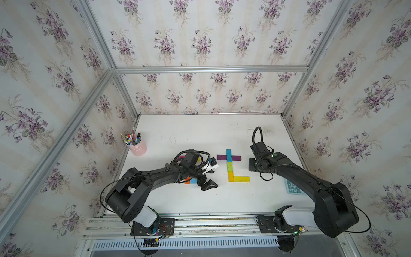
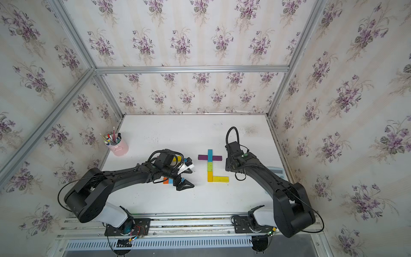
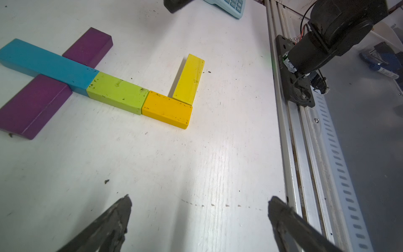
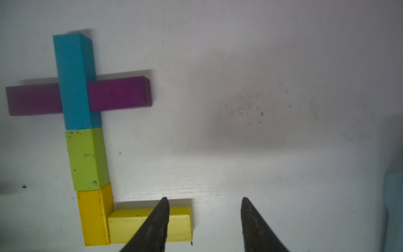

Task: Assemble the letter t with building blocks
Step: Assemble the building block at the center of the board.

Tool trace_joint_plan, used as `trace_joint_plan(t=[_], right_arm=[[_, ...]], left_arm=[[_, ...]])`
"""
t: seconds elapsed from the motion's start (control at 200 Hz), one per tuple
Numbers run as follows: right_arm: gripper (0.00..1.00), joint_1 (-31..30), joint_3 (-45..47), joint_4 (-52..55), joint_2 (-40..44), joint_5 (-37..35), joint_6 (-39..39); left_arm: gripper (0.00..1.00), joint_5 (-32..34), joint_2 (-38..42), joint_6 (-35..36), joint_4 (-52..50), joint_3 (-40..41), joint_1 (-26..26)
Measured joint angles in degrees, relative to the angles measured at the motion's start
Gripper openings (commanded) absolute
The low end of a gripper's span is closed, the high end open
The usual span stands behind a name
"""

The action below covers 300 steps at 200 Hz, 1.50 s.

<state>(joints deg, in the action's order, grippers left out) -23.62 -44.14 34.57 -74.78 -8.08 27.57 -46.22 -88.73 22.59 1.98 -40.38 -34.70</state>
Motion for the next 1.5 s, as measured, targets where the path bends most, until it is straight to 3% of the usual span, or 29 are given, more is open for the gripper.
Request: trace_joint_plan(t=[0.17,0.36,1.499], right_arm=[[0.50,0.00,5.68,-0.11,4.94,-0.26,5.49],[0.50,0.00,8.50,-2.21,2.86,0.02,7.39],[0.53,0.00,10.84,-7.74,0.37,1.27,5.44]], left_arm=[[1.00,-0.81,-1.27,-0.04,0.07,-0.92,-0.11],[1.00,-1.29,-1.49,-0.07,0.09,-1.25,-0.46],[1.00,-1.27,-2.14,0.11,-0.66,-1.99,-0.50]])
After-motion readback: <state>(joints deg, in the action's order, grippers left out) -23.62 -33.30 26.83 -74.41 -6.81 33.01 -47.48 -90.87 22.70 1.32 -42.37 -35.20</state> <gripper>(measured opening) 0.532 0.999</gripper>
